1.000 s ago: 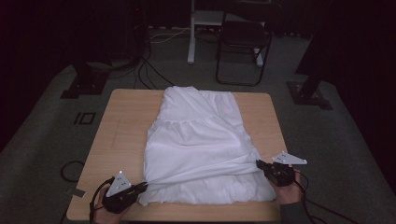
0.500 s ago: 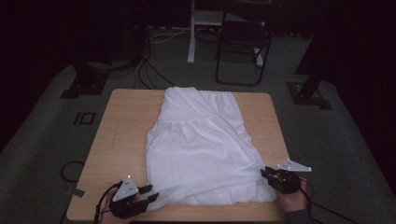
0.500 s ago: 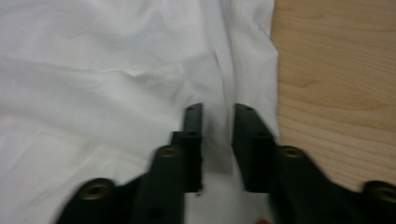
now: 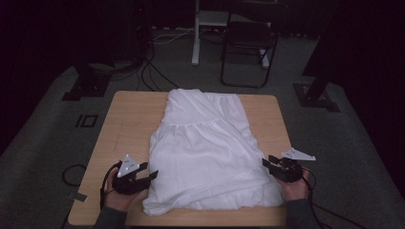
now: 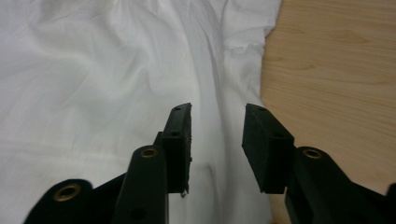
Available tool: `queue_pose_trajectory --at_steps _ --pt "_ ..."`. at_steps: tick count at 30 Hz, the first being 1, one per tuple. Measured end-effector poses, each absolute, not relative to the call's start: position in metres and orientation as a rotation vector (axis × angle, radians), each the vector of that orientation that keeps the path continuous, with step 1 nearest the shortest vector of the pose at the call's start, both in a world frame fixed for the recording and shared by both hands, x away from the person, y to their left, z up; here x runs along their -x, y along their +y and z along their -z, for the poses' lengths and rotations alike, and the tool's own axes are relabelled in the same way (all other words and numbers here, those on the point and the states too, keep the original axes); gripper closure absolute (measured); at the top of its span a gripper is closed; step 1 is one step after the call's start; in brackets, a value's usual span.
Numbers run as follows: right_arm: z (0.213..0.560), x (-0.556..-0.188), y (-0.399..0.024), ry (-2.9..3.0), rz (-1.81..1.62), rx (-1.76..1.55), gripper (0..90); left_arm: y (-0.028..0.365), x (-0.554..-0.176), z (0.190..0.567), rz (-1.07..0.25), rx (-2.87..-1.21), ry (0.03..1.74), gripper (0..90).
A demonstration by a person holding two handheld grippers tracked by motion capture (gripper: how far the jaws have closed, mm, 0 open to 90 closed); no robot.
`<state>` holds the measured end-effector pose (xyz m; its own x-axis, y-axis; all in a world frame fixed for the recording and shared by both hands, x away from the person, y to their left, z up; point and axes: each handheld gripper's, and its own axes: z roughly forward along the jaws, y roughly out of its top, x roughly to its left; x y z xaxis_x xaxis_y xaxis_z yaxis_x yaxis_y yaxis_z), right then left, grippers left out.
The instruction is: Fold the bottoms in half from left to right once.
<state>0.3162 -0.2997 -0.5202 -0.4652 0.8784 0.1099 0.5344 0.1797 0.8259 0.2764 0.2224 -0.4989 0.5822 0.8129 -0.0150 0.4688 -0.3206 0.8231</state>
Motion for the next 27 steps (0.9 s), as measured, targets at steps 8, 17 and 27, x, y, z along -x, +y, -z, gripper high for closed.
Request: queue_pose_trajectory --at_steps 8,17,27 --pt "0.526 -0.363 -0.28 2.098 -1.202 -1.33 63.0 0.222 -0.338 0.501 -0.593 -1.99 1.141 44.0" --pt "0.528 -0.409 -0.255 2.147 -1.164 -1.312 54.0 0.225 -0.375 0.525 -0.55 -2.002 1.254 40.9" --pt "0.54 -0.443 -0.235 2.176 -1.113 -1.374 48.9 0.22 -0.391 0.545 -0.476 -2.004 1.313 39.4"
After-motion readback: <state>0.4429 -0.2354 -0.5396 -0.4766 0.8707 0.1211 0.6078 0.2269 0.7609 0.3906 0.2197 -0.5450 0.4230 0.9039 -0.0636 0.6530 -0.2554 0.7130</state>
